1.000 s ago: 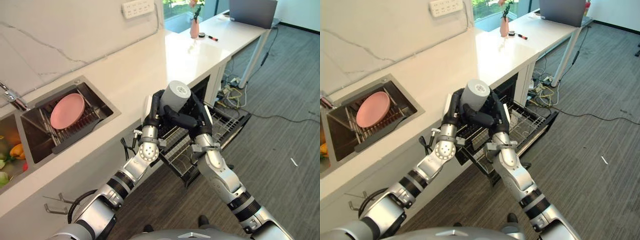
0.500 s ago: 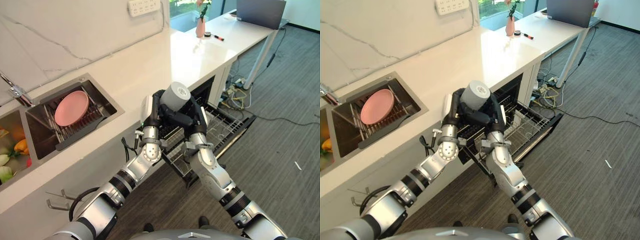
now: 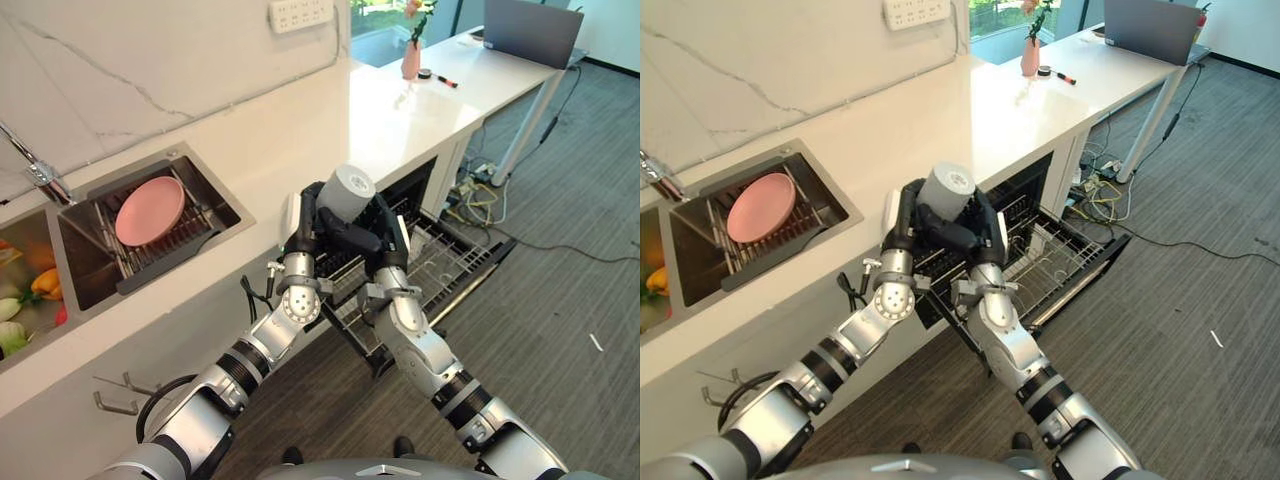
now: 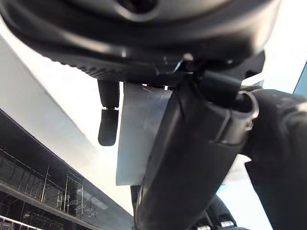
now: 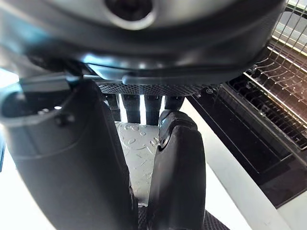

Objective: Place the dishes in the dishwasher.

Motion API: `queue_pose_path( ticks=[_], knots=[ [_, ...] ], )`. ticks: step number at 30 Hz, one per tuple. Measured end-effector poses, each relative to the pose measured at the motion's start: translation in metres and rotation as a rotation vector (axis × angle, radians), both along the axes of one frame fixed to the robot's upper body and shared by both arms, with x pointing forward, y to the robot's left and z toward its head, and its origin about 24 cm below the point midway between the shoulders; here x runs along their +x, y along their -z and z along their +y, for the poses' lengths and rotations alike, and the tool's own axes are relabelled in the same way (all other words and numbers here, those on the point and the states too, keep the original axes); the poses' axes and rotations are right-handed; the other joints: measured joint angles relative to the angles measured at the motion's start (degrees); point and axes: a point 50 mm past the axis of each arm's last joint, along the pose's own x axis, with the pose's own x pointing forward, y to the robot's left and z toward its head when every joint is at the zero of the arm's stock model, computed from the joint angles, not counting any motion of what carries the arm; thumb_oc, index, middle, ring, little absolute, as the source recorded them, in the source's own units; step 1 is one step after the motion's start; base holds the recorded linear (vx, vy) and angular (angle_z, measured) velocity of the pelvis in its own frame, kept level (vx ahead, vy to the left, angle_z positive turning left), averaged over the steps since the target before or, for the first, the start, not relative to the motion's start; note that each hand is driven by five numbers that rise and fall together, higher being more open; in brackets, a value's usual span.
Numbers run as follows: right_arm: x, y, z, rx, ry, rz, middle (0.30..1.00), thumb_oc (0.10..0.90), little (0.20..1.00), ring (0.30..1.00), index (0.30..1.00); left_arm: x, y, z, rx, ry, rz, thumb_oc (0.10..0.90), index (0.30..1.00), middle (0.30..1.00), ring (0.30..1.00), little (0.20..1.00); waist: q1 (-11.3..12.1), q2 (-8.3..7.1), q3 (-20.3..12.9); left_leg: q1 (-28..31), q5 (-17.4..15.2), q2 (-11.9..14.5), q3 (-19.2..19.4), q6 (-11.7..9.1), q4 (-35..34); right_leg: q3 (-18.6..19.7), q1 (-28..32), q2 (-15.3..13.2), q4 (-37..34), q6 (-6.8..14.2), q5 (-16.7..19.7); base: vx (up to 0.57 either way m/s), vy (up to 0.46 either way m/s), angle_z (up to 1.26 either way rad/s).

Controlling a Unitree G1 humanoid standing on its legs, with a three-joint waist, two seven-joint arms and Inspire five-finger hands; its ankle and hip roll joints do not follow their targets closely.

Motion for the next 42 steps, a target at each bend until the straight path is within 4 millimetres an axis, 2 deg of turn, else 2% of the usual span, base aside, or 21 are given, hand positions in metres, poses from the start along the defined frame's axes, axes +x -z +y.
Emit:
queue_pose_path(
  ticks=[2, 10, 11, 12, 13, 23, 26, 28, 33, 34, 36, 37, 39, 42],
  knots=[
    [0.003, 0.001, -0.003, -0.046, 0.005, -0.016, 0.3, 0.4, 0.3, 0.3, 0.3, 0.0, 0.0, 0.0, -0.008, 0.001, 0.006, 0.4, 0.3, 0.3, 0.3, 0.3, 0.04, 0.0, 0.0, -0.3, 0.15, 0.0, -0.28, -0.04, 0.0, -0.29, -0.1, -0.01, -0.01, 0.0, 0.0, 0.01, 0.005, 0.08],
    [0.003, 0.0, -0.003, -0.043, 0.023, -0.018, 0.3, 0.4, 0.3, 0.3, 0.3, 0.0, 0.0, -0.003, -0.026, 0.011, 0.016, 0.4, 0.3, 0.3, 0.3, 0.3, 0.09, 0.0, 0.0, -0.35, 0.17, 0.0, -0.39, -0.05, 0.0, -0.39, -0.1, -0.02, -0.03, -0.01, -0.02, 0.0, 0.001, 0.01],
    [0.003, 0.0, -0.003, -0.044, 0.026, -0.019, 0.3, 0.4, 0.3, 0.3, 0.3, 0.0, 0.0, -0.003, -0.026, 0.012, 0.016, 0.5, 0.451, 0.451, 0.451, 0.451, 0.07, 0.0, 0.0, -0.36, 0.17, 0.0, -0.39, -0.05, 0.0, -0.39, -0.1, -0.03, -0.04, -0.01, -0.02, 0.0, 0.0, 0.0],
    [0.003, 0.0, -0.003, -0.044, 0.031, -0.02, 0.3, 0.4, 0.3, 0.3, 0.3, 0.0, 0.0, -0.004, -0.028, 0.013, 0.016, 0.568, 0.552, 0.552, 0.552, 0.552, 0.08, 0.0, 0.0, -0.41, 0.17, 0.0, -0.46, -0.05, 0.0, -0.47, -0.09, -0.03, -0.04, -0.01, -0.02, 0.0, 0.0, 0.0],
    [0.003, -0.001, -0.003, -0.039, 0.04, -0.022, 0.3, 0.4, 0.3, 0.3, 0.3, 0.0, -0.001, -0.004, -0.027, 0.018, 0.014, 0.8, 0.9, 0.9, 0.9, 0.9, 0.09, 0.0, 0.0, -0.47, 0.19, 0.0, -0.58, -0.07, 0.0, -0.58, -0.06, -0.02, -0.04, -0.01, -0.03, 0.0, -0.002, 0.05],
    [0.005, -0.008, -0.002, 0.017, 0.191, 0.004, 0.3, 0.4, 0.3, 0.3, 0.3, -0.001, -0.009, -0.018, -0.03, 0.096, -0.022, 0.8, 0.9, 0.9, 0.9, 0.9, 0.28, 0.01, -0.01, -0.58, 0.45, -0.13, -2.5, -0.17, 0.0, -2.49, 1.02, -0.1, -0.04, -0.03, -0.44, 0.0, -0.001, 0.1],
    [0.008, -0.009, -0.011, 0.028, 0.257, 0.013, 0.3, 0.4, 0.3, 0.3, 0.3, -0.005, -0.008, -0.026, -0.022, 0.148, -0.027, 0.8, 0.9, 0.9, 0.9, 0.9, 0.46, 0.02, -0.01, -0.65, 0.49, -0.25, -3.01, -0.19, 0.0, -3.05, 1.28, -0.21, -0.03, 0.04, -0.58, -0.01, -0.002, 0.09],
    [0.011, -0.011, -0.024, 0.01, 0.337, 0.007, 0.3, 0.4, 0.3, 0.3, 0.3, -0.01, -0.006, -0.036, -0.014, 0.215, -0.02, 0.8, 0.9, 0.9, 0.9, 0.9, 0.63, 0.05, -0.02, -0.7, 0.53, -0.35, -3.54, -0.19, 0.0, -3.59, 1.57, -0.29, -0.03, 0.03, -0.78, -0.01, 0.0, 0.13],
    [0.012, -0.013, -0.035, -0.116, 0.396, -0.04, 0.3, 0.4, 0.3, 0.3, 0.3, -0.012, -0.005, -0.038, -0.023, 0.266, -0.002, 0.8, 0.9, 0.9, 0.9, 0.9, 0.67, 0.3, -0.16, -0.71, 0.53, -0.28, -4.02, -0.18, 0.0, -4.1, 1.88, -0.2, -0.02, -0.04, -0.98, -0.01, -0.005, 0.06],
    [0.013, -0.014, -0.042, -0.185, 0.429, -0.06, 0.3, 0.4, 0.3, 0.3, 0.3, -0.019, 0.0, -0.032, -0.034, 0.288, 0.012, 0.8, 0.9, 0.9, 0.9, 0.9, 0.88, 0.75, -0.46, -1.0, 0.59, -0.26, -4.8, -0.21, -0.01, -4.92, 2.11, -0.14, -0.02, -0.03, -1.13, -0.02, -0.009, 0.25],
    [0.015, -0.017, -0.056, -0.196, 0.503, -0.069, 0.3, 0.4, 0.3, 0.3, 0.3, -0.03, 0.007, -0.031, -0.032, 0.344, 0.041, 0.8, 0.9, 0.9, 0.9, 0.9, 1.67, 1.3, -0.81, -1.54, 0.74, -0.27, -5.56, -0.12, -0.01, -5.67, 2.02, -0.23, -0.03, -0.14, -1.29, -0.02, -0.008, 0.24],
    [0.016, -0.02, -0.067, -0.204, 0.557, -0.078, 0.3, 0.4, 0.3, 0.3, 0.3, -0.037, 0.017, -0.027, -0.014, 0.375, 0.084, 0.8, 0.9, 0.9, 0.9, 0.9, 2.96, 1.76, -1.11, -1.67, 0.84, -0.3, -5.88, -0.13, -0.02, -6.04, 2.16, -0.1, -0.01, -0.12, -1.3, -0.01, -0.006, 0.17],
    [0.017, -0.027, -0.081, -0.207, 0.626, -0.1, 0.3, 0.4, 0.3, 0.3, 0.3, -0.054, 0.034, -0.019, -0.022, 0.395, 0.154, 0.8, 0.9, 0.9, 0.9, 0.9, 3.34, 1.99, -1.22, -1.76, 0.91, -0.4, -6.76, -0.17, -0.01, -6.96, 2.64, -0.14, -0.02, -0.03, -1.55, -0.03, 0.001, 0.22],
    [0.017, -0.038, -0.107, -0.259, 0.738, -0.154, 0.3, 0.4, 0.3, 0.3, 0.3, -0.082, 0.07, 0.004, -0.033, 0.371, 0.321, 0.8, 0.9, 0.9, 0.9, 0.9, 4.74, 2.02, -1.21, -1.81, 0.97, -0.46, -7.37, -0.24, -0.01, -7.61, 2.96, -0.13, -0.03, -0.01, -1.8, -0.03, 0.004, 0.13]
  ],
)
